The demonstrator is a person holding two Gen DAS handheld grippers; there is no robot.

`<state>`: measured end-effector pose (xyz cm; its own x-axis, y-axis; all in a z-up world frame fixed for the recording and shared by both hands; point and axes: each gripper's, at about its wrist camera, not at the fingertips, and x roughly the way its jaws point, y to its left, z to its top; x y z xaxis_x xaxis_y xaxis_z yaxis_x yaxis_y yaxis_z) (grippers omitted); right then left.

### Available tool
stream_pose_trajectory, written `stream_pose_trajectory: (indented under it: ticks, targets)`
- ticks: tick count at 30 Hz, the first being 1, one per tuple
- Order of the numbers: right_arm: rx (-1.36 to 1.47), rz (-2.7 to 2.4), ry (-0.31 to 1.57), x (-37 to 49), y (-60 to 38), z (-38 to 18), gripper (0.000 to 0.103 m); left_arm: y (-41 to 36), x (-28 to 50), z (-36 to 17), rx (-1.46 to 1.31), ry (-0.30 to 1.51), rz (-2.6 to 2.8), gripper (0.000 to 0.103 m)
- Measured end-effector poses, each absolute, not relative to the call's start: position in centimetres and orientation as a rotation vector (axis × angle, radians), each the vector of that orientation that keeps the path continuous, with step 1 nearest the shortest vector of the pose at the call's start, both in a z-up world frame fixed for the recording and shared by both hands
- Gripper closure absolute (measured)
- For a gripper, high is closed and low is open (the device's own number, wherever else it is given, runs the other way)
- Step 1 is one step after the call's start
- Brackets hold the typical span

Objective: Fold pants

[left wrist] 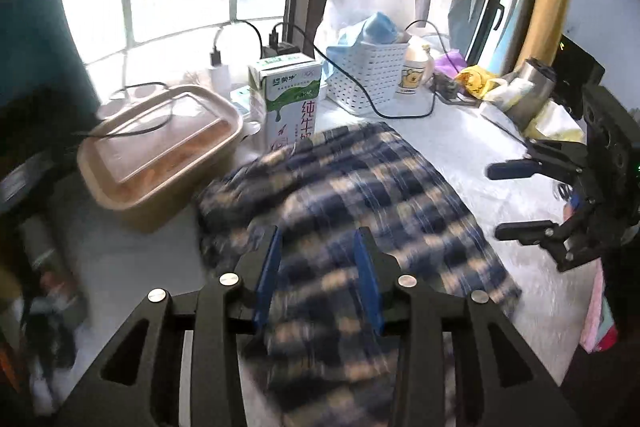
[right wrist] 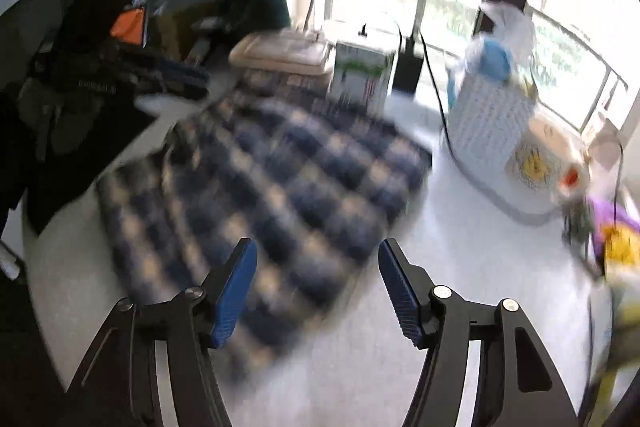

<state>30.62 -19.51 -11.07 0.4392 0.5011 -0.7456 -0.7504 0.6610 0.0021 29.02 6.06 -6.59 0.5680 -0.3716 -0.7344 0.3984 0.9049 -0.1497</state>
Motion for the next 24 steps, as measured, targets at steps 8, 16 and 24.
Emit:
stream_pose_trajectory:
  ticks: [8, 16, 24]
  targets:
    - [-0.303, 0.833, 0.875, 39.6, -13.9, -14.5, 0.038, 6.4, 34.9, -11.7, -0.006, 0.96, -0.377, 0.066]
    - [-0.399, 0.815, 0.923, 41.5, -13.0, -16.4, 0.038, 8.1, 35.7, -12.2, -0.069, 0.996, -0.389, 0.075]
    - [-0.314, 0.717, 0.897, 40.9, -16.6, -14.1, 0.038, 9.7, 33.0, -9.2, -0.048, 0.927, -0.332, 0.053]
